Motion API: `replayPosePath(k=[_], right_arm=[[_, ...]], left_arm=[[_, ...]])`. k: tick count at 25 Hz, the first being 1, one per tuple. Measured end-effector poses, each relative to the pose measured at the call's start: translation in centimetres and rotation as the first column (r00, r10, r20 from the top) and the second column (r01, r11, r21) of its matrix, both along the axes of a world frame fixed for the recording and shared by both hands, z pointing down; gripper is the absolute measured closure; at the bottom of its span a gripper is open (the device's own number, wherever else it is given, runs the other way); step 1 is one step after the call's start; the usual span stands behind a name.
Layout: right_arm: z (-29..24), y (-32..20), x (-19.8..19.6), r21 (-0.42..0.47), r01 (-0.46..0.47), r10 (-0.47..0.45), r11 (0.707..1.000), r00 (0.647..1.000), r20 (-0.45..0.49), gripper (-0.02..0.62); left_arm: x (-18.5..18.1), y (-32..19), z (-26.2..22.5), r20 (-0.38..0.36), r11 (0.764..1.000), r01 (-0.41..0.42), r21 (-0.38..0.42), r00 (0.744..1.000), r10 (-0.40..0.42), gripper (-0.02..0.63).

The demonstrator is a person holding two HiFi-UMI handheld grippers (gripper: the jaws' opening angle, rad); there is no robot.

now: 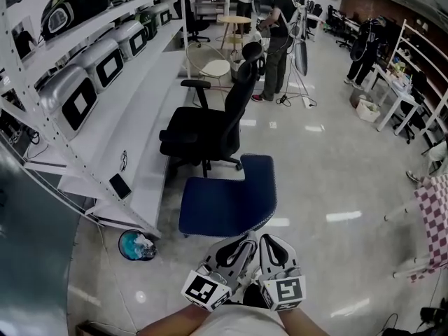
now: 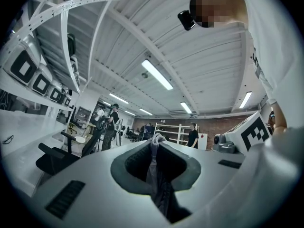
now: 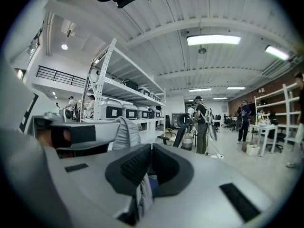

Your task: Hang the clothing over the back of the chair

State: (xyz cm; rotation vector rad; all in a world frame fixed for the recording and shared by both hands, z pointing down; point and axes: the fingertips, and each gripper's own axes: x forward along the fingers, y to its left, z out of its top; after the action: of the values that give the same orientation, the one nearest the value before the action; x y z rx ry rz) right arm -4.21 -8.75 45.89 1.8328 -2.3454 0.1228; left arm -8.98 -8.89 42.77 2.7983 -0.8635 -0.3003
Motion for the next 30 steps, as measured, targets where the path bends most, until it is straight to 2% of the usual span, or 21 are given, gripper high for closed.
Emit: replayPosePath(k=[11,19,30], right_arm=[[0.5,-3.6,3.6,-0.010,0.022,-0.021,1.000,1.000,0.018,0.578],[-0.3,-7.0,7.4,0.006,0.061,-0.061,0.998,0.998,0.035,0.578],[-0.2,-10.4,12.2,0.023,0.134,-0.135,0.991,0.988,0.070,0.578]], left_arm=[[2.9,-3.9,0.1,0.009,0.999,0.044,-0.016,0.999,-0.044,0.577],[6.2,-6.8,-1.6,-0.014,0.996,0.093,-0.016,0.996,-0.093,0.577],[8.7,-11.0,-3.7,-0.025,0.973,0.229,0.016,0.973,-0.229,0.577]])
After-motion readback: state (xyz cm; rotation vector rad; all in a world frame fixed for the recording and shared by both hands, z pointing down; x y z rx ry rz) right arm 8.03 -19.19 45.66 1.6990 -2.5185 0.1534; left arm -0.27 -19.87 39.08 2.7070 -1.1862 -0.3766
